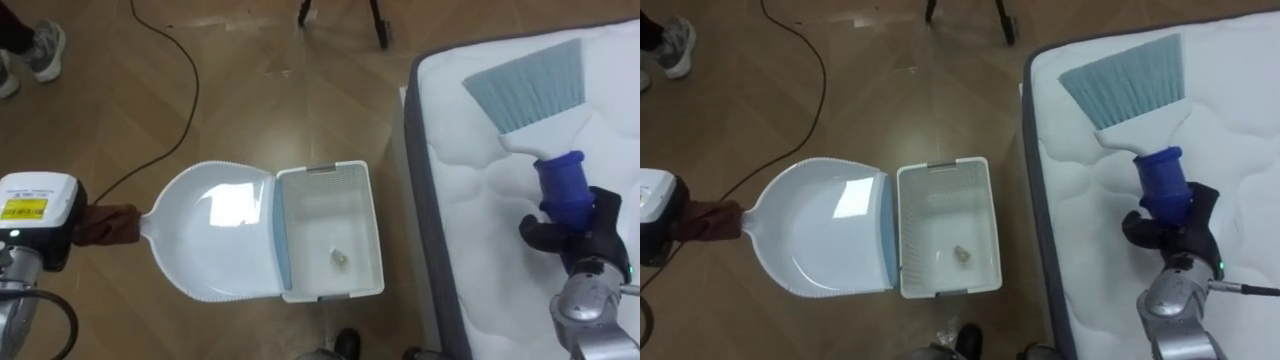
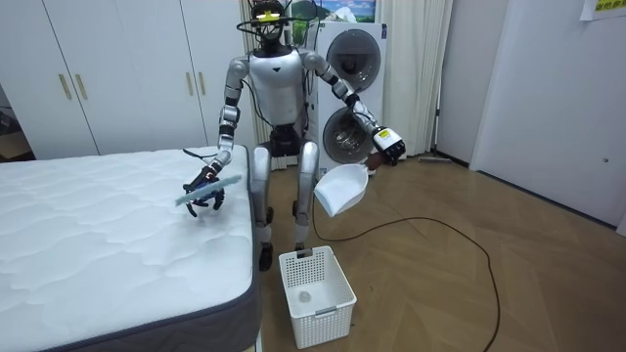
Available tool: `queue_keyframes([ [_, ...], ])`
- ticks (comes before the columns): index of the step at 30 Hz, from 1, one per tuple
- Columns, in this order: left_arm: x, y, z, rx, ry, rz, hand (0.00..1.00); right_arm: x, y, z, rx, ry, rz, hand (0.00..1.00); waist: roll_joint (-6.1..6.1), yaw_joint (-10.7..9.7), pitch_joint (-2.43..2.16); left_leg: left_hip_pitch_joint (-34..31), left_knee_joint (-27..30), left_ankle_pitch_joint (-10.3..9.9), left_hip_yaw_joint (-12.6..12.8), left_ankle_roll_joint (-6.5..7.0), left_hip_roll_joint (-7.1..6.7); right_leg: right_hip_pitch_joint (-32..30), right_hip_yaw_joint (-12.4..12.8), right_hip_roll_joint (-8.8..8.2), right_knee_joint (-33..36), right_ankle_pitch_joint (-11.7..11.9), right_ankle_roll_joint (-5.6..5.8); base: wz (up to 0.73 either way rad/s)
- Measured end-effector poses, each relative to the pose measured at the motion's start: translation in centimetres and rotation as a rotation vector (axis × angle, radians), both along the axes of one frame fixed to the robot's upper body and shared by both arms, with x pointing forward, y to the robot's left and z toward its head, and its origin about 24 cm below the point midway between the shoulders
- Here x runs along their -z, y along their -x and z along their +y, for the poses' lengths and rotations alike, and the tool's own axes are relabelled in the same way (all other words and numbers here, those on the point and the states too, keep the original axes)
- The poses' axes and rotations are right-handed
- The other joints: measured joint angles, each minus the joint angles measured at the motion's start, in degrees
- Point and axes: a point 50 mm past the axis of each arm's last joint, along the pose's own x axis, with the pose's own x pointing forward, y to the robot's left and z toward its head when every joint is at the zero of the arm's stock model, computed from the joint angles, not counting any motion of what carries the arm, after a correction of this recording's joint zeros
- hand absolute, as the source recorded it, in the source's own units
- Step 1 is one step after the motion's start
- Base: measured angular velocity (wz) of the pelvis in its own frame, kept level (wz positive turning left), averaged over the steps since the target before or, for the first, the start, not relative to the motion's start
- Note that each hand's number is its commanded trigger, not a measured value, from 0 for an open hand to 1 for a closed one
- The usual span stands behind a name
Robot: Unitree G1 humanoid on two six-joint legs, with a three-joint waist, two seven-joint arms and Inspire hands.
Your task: Clean bed
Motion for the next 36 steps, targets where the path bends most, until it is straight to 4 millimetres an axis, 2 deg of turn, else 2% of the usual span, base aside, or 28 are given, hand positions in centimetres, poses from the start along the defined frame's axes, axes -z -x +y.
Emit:
queue_keyframes([
  [6, 0.4, 0.3, 0.3, -0.021, 0.018, -0.003, 1.0, 0.1, 0.2, 0.3, -0.005, 0.011, -0.022, 0.0, -0.22, 0.3, 0.1, 1.6, -1.3, 0.0, 0.2, 0.0, 0.15, 1.6, -0.3, -0.03, -1.4, 0.0, 0.0, -0.02],
  [9, 1.1, 0.3, -0.6, -0.018, 0.054, -0.013, 1.0, 0.5, 0.6, 0.4, -0.01, 0.006, -0.005, 0.0, -0.29, 0.5, 0.1, 3.3, -1.9, 0.0, 0.2, 0.07, 0.3, 3.6, -0.3, 0.19, -3.0, 0.0, 0.02, -0.03],
  [12, 2.0, 0.1, -2.2, -0.005, 0.117, -0.02, 1.0, 1.0, 1.2, 0.4, -0.026, -0.01, 0.024, 0.0, -1.36, 1.7, 0.02, 5.6, -3.4, -0.1, 2.3, 0.23, 1.86, 6.1, 1.2, 1.54, -6.0, 0.9, 0.17, -0.3],
  [13, 2.2, 0.2, -2.5, -0.005, 0.128, -0.02, 1.0, 1.0, 1.2, 0.4, -0.027, -0.015, 0.027, 0.0, -1.59, 2.1, -0.05, 6.1, -3.7, -0.1, 2.7, 0.24, 2.27, 6.5, 1.7, 1.98, -6.7, 1.3, 0.05, -0.51],
  [15, 3.0, 0.1, -3.7, 0.001, 0.173, -0.021, 1.0, 1.6, 2.0, 0.3, -0.028, -0.037, 0.054, 0.0, -2.78, 3.8, -0.53, 8.8, -5.6, -0.2, 5.0, 0.36, 3.77, 8.6, 3.9, 3.35, -9.1, 2.5, -0.15, -0.58],
  [17, 3.4, 0.2, -4.6, 0.002, 0.207, -0.023, 1.0, 2.0, 2.5, 0.3, -0.034, -0.056, 0.076, 0.0, -3.61, 4.5, -0.96, 11.5, -7.3, -0.2, 6.2, 0.37, 4.34, 10.9, 5.3, 3.93, -10.8, 3.1, -0.2, -0.44],
  [21, 3.2, 0.5, -5.9, 0.052, 0.246, -0.048, 1.0, 2.6, 4.1, 0.2, -0.039, -0.069, 0.104, 0.0, -4.8, 2.7, -1.67, 17.0, -10.0, -0.3, 7.4, 0.47, 5.28, 16.4, 7.1, 4.98, -14.8, 4.4, -0.11, -0.23],
  [23, 2.7, 0.4, -6.4, 0.076, 0.254, -0.074, 1.0, 2.7, 4.9, 0.3, -0.04, -0.071, 0.107, 0.0, -4.86, 2.7, -1.71, 18.0, -10.3, -0.5, 8.4, 0.54, 5.98, 17.6, 8.8, 5.81, -16.5, 5.4, -0.05, -0.38],
  [25, 2.2, 0.2, -6.8, 0.095, 0.261, -0.097, 1.0, 2.8, 5.3, 0.4, -0.041, -0.073, 0.113, 0.0, -4.85, 2.5, -1.73, 18.5, -10.4, -0.6, 9.4, 0.59, 6.43, 18.1, 9.3, 6.15, -17.2, 6.1, -0.11, -0.36],
  [28, 2.1, 0.2, -7.4, 0.1, 0.311, -0.114, 1.0, 2.8, 5.9, 0.4, -0.039, -0.076, 0.112, 0.0, -4.74, 1.9, -1.75, 20.5, -11.2, -0.8, 12.3, 0.89, 7.16, 18.8, 10.6, 6.21, -17.3, 6.5, -0.04, -0.49],
  [30, 2.4, 0.3, -7.8, 0.09, 0.35, -0.12, 1.0, 2.7, 6.2, 0.7, -0.053, -0.078, 0.103, 0.0, -4.46, 2.7, -1.87, 22.4, -11.5, -1.7, 16.5, 0.92, 8.65, 19.2, 10.7, 6.38, -17.3, 7.5, -0.22, -0.88],
  [31, 2.5, 0.4, -7.7, 0.083, 0.357, -0.121, 1.0, 2.6, 6.2, 0.7, -0.057, -0.077, 0.1, 0.0, -4.38, 3.2, -1.84, 23.0, -11.9, -1.8, 17.8, 0.89, 9.09, 19.2, 10.7, 6.51, -17.3, 7.8, -0.31, -1.15],
  [32, 2.6, 0.7, -7.6, 0.064, 0.38, -0.122, 1.0, 2.5, 6.1, 0.8, -0.062, -0.077, 0.093, 0.0, -4.17, 3.5, -1.8, 24.0, -12.5, -2.2, 20.6, 0.85, 9.91, 19.1, 10.7, 6.79, -17.3, 8.5, -0.5, -0.94],
  [33, 2.7, 0.7, -7.6, 0.055, 0.389, -0.125, 1.0, 2.4, 6.1, 0.8, -0.062, -0.077, 0.092, 0.0, -4.06, 3.5, -1.77, 24.4, -12.6, -2.4, 21.8, 0.87, 10.25, 19.0, 10.6, 6.94, -17.3, 8.8, -0.65, -1.07],
  [34, 2.7, 0.8, -7.6, 0.043, 0.402, -0.134, 1.0, 2.5, 6.1, 0.8, -0.059, -0.08, 0.093, 0.0, -3.88, 3.4, -1.86, 25.0, -12.9, -2.7, 24.1, 0.87, 10.9, 18.7, 10.0, 7.11, -17.1, 9.3, -0.89, -0.94],
  [36, 2.3, 0.6, -7.6, 0.042, 0.415, -0.152, 1.0, 2.5, 6.0, 1.0, -0.055, -0.094, 0.085, 0.0, -3.83, 3.4, -1.89, 25.3, -13.0, -3.2, 28.5, 0.9, 11.94, 17.5, 7.2, 6.81, -15.5, 9.5, -1.32, -0.94],
])
